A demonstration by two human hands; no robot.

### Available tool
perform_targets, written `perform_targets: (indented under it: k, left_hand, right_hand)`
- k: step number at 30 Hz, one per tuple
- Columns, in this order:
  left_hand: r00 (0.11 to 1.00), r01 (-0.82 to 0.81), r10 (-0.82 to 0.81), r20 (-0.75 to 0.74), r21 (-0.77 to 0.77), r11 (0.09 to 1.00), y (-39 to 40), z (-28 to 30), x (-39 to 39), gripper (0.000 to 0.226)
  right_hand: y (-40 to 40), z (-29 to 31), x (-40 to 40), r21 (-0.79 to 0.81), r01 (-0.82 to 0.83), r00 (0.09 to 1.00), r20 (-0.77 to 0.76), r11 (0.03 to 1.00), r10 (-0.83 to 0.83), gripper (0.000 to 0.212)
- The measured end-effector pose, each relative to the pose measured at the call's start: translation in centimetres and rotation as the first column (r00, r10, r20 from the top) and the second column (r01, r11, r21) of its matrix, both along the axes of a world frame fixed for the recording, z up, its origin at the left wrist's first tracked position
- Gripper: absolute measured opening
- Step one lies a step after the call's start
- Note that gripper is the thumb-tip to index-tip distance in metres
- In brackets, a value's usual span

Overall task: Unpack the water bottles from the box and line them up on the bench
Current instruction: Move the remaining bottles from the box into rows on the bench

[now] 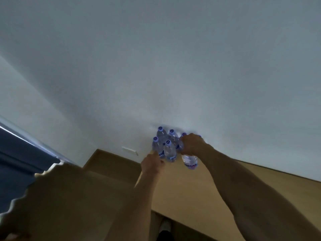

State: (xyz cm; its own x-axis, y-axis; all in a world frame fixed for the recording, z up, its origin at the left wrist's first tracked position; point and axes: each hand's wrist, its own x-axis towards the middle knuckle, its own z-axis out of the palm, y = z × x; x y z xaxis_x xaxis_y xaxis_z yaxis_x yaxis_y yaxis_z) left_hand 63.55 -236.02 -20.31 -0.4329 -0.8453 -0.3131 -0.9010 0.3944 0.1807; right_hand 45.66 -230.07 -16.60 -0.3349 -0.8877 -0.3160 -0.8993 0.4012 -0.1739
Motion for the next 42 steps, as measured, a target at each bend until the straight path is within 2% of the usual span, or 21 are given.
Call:
perform_targets:
  k: [5, 9, 16, 19, 22, 25, 27, 31, 35, 39, 42]
  left_hand:
    - [0.994, 0.110, -0.110, 0.010, -0.019, 0.994, -8.2, -3.5, 0.3, 0.056]
    - [0.981, 0.192, -0.192, -0.014, 0.049, 0.980, -12.6, -5.9, -1.7, 0.070]
    - [0.941, 0.338, -0.336, -0.034, 0.126, 0.933, -14.8, -7.8, -5.5, 0.095]
    - [0.923, 0.380, -0.384, 0.012, 0.125, 0.917, -14.9, -8.4, -5.9, 0.090]
    - [0.919, 0.387, -0.392, 0.041, 0.094, 0.917, -15.2, -9.0, -6.3, 0.066]
    - [0.929, 0.369, -0.371, 0.003, 0.095, 0.925, -15.3, -9.3, -6.3, 0.051]
    - [0.931, 0.365, -0.365, -0.012, 0.067, 0.929, -15.3, -9.1, -6.3, 0.050]
    - [0.916, 0.401, -0.401, -0.011, 0.073, 0.913, -15.1, -8.6, -5.9, 0.067]
    - [0.937, 0.349, -0.346, -0.049, 0.092, 0.933, -16.0, -8.1, -5.5, 0.080]
    - [0.974, 0.226, -0.219, -0.059, 0.264, 0.938, -17.1, -7.7, -6.2, 0.089]
    - [0.985, 0.129, -0.077, -0.155, 0.362, 0.923, -17.0, -8.0, -6.9, 0.071]
  right_hand:
    - [-4.7, -3.4, 0.2, 0.066, 0.183, 0.982, -0.057, 0.981, -0.179, 0.034]
    - [-6.6, -6.5, 0.6, 0.081, 0.287, 0.958, -0.006, 0.954, -0.288, 0.029]
    - [-8.7, -8.4, 0.0, 0.099, 0.260, 0.966, -0.034, 0.960, -0.258, 0.030]
    - [-9.5, -8.1, -0.6, 0.147, 0.251, 0.968, -0.022, 0.957, -0.251, 0.034]
    - [-9.3, -8.2, -1.0, 0.115, 0.252, 0.967, 0.002, 0.961, -0.253, 0.032]
    - [-8.4, -8.8, -0.9, 0.033, 0.256, 0.966, 0.021, 0.966, -0.257, 0.029]
    - [-8.2, -8.9, -1.1, 0.030, 0.266, 0.963, 0.037, 0.964, -0.267, 0.032]
    - [-9.0, -8.5, -1.6, 0.209, 0.239, 0.965, 0.052, 0.948, -0.255, 0.044]
    - [-10.0, -8.6, -1.5, 0.315, 0.202, 0.977, -0.005, 0.927, -0.211, 0.045]
    - [-10.2, -9.1, -1.8, 0.283, 0.251, 0.964, 0.015, 0.926, -0.265, 0.046]
    - [-10.2, -9.9, -1.9, 0.285, 0.252, 0.964, 0.014, 0.925, -0.267, 0.046]
